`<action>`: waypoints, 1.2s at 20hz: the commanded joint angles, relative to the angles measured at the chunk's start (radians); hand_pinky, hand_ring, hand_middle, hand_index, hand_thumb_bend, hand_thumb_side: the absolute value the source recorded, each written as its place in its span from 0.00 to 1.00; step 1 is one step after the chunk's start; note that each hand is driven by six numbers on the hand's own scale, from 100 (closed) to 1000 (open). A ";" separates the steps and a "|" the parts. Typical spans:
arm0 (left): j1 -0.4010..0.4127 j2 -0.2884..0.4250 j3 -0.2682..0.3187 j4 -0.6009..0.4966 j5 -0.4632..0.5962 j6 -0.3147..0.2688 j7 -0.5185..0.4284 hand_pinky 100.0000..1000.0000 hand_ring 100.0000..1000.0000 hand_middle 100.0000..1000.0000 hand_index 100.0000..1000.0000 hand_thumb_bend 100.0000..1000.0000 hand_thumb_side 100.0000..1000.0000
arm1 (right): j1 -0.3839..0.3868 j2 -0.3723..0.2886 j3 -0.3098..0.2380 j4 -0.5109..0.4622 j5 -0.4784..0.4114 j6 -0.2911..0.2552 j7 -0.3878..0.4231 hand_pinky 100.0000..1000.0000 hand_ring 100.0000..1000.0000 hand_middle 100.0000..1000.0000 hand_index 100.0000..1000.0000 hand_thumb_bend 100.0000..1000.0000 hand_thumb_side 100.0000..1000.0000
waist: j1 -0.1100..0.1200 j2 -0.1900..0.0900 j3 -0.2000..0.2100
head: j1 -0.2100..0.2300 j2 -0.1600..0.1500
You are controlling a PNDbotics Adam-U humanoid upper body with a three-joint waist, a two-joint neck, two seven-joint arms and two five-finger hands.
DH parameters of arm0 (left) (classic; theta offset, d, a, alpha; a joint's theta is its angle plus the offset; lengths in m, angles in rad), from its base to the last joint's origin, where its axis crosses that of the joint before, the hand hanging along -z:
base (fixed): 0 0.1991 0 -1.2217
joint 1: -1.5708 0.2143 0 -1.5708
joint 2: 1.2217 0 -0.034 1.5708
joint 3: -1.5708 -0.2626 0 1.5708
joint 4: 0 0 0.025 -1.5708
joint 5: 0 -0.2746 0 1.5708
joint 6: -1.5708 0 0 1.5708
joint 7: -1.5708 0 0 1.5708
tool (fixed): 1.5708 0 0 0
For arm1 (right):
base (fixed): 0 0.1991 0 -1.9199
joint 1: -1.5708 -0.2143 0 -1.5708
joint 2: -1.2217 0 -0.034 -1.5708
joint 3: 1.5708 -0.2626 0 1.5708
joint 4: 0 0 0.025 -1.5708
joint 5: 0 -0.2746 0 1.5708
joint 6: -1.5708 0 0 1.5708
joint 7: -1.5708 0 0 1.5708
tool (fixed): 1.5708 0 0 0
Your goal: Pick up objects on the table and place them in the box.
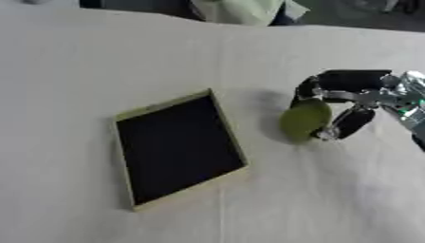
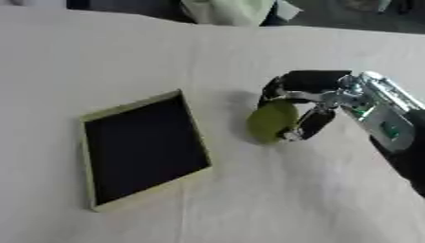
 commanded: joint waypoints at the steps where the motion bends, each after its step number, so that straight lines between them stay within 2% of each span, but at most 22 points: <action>1: -0.010 0.017 0.001 -0.011 0.000 0.000 0.000 0.43 0.65 0.58 0.62 0.00 0.46 | -0.006 -0.041 -0.017 -0.088 -0.048 0.009 -0.031 0.75 0.73 0.53 0.67 0.00 0.09 | 0.004 -0.022 -0.001 | -0.002 0.003; 5: -0.009 0.018 0.003 -0.013 -0.001 0.000 0.005 0.43 0.65 0.58 0.62 0.00 0.46 | 0.000 -0.067 -0.054 -0.211 -0.125 0.050 -0.034 0.72 0.70 0.49 0.63 0.00 0.07 | 0.005 -0.021 -0.003 | -0.004 0.006; 10: -0.006 0.018 0.004 -0.013 -0.003 0.000 0.007 0.43 0.65 0.58 0.62 0.00 0.46 | -0.035 -0.057 -0.096 -0.334 -0.187 0.064 -0.046 0.72 0.69 0.49 0.63 0.00 0.04 | 0.008 -0.022 -0.006 | -0.009 0.009; 15: -0.005 0.018 0.003 -0.013 -0.004 0.000 0.008 0.43 0.65 0.58 0.62 0.00 0.46 | -0.077 -0.028 -0.084 -0.368 -0.208 0.061 -0.002 0.71 0.68 0.49 0.63 0.00 0.04 | 0.008 -0.024 -0.008 | -0.013 0.011; 16: -0.006 0.017 0.002 -0.013 -0.004 0.000 0.008 0.43 0.65 0.58 0.62 0.00 0.46 | -0.081 -0.025 -0.082 -0.371 -0.211 0.060 0.002 0.66 0.64 0.48 0.62 0.00 0.03 | 0.009 -0.023 -0.006 | -0.019 0.011; 19: -0.012 0.010 -0.002 -0.015 0.001 0.001 0.006 0.43 0.65 0.58 0.62 0.00 0.46 | -0.139 0.033 -0.037 -0.390 -0.239 0.041 0.040 0.65 0.63 0.48 0.62 0.00 0.03 | 0.010 -0.024 0.006 | -0.035 0.014; 24: -0.013 0.008 -0.002 -0.018 0.002 0.003 0.008 0.43 0.65 0.58 0.62 0.00 0.46 | -0.203 0.166 0.000 -0.322 -0.221 0.027 0.121 0.62 0.61 0.48 0.62 0.00 0.03 | 0.011 -0.023 0.005 | -0.038 0.015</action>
